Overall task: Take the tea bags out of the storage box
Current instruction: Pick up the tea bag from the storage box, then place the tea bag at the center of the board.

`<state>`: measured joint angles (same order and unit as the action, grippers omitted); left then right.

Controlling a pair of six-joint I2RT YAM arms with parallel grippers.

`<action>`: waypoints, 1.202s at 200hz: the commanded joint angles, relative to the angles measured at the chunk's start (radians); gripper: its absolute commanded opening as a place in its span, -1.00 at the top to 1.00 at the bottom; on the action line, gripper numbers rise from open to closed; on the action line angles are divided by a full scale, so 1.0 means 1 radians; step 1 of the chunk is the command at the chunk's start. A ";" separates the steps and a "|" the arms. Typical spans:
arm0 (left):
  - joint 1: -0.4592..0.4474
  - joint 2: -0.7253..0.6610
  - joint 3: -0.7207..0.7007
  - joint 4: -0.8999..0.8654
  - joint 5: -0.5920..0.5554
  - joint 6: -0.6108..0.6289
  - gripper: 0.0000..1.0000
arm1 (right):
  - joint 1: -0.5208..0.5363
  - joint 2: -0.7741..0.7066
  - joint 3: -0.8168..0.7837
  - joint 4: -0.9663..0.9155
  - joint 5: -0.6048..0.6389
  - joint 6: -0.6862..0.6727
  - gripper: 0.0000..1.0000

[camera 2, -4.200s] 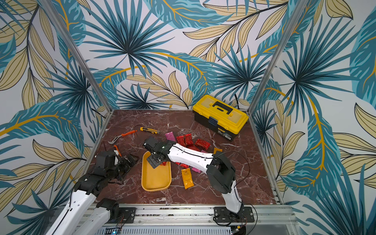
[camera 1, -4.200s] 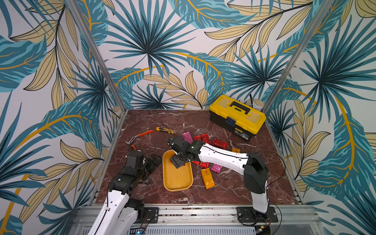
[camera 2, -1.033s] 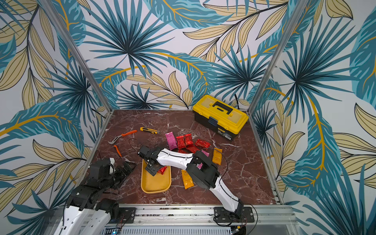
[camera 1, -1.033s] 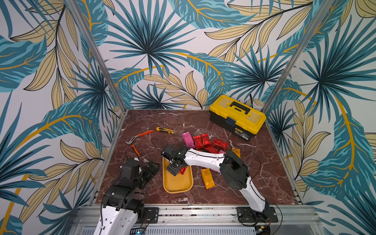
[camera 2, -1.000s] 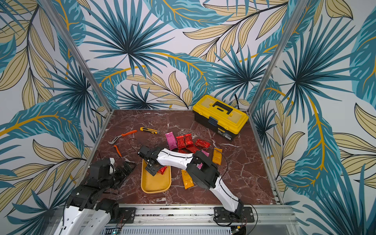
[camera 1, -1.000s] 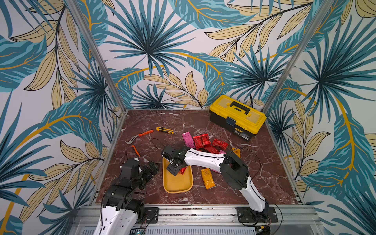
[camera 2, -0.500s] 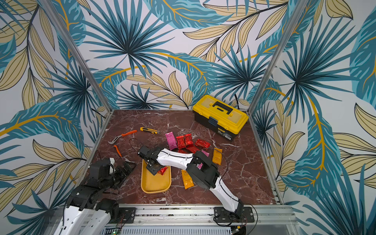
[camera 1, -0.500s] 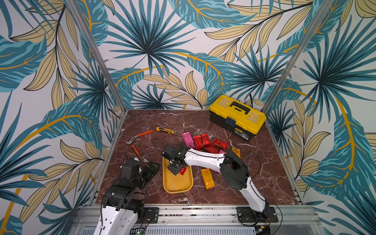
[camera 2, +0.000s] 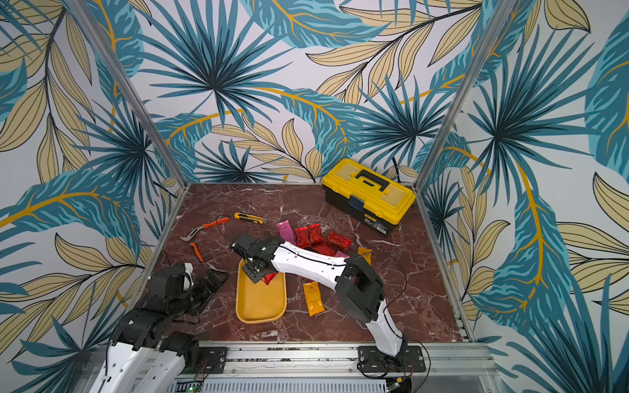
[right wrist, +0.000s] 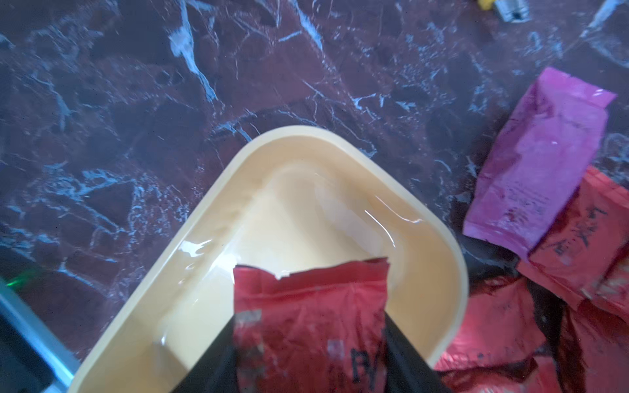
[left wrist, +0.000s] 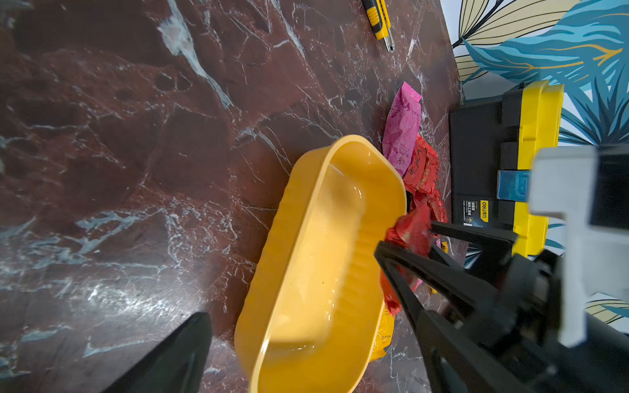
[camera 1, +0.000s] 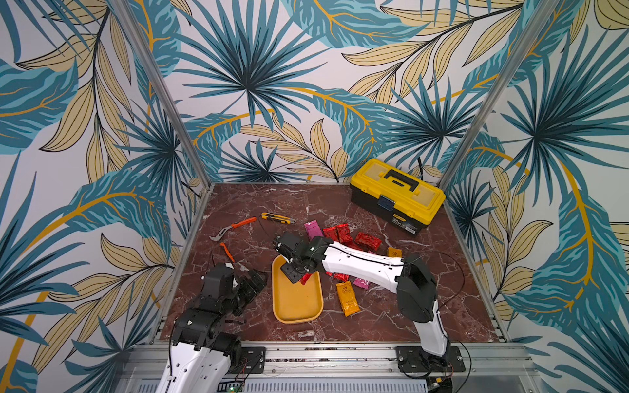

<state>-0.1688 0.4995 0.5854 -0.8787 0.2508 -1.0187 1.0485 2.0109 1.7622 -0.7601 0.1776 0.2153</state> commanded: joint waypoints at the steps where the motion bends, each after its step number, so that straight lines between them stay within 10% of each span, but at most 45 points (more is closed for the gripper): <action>1: 0.006 0.070 0.076 0.064 0.034 0.036 -1.00 | -0.002 -0.093 -0.059 -0.019 0.048 0.038 -0.16; 138: -0.529 0.739 0.269 0.532 -0.095 -0.033 -0.96 | -0.190 -0.643 -0.828 0.069 0.115 0.328 -0.15; 240: -0.550 0.621 0.272 0.435 -0.177 -0.014 -1.00 | -0.202 -0.613 -1.018 0.208 0.057 0.435 -0.16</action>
<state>-0.7174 1.1740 0.8108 -0.3981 0.1249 -1.0466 0.8486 1.3834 0.7738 -0.5926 0.2485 0.6155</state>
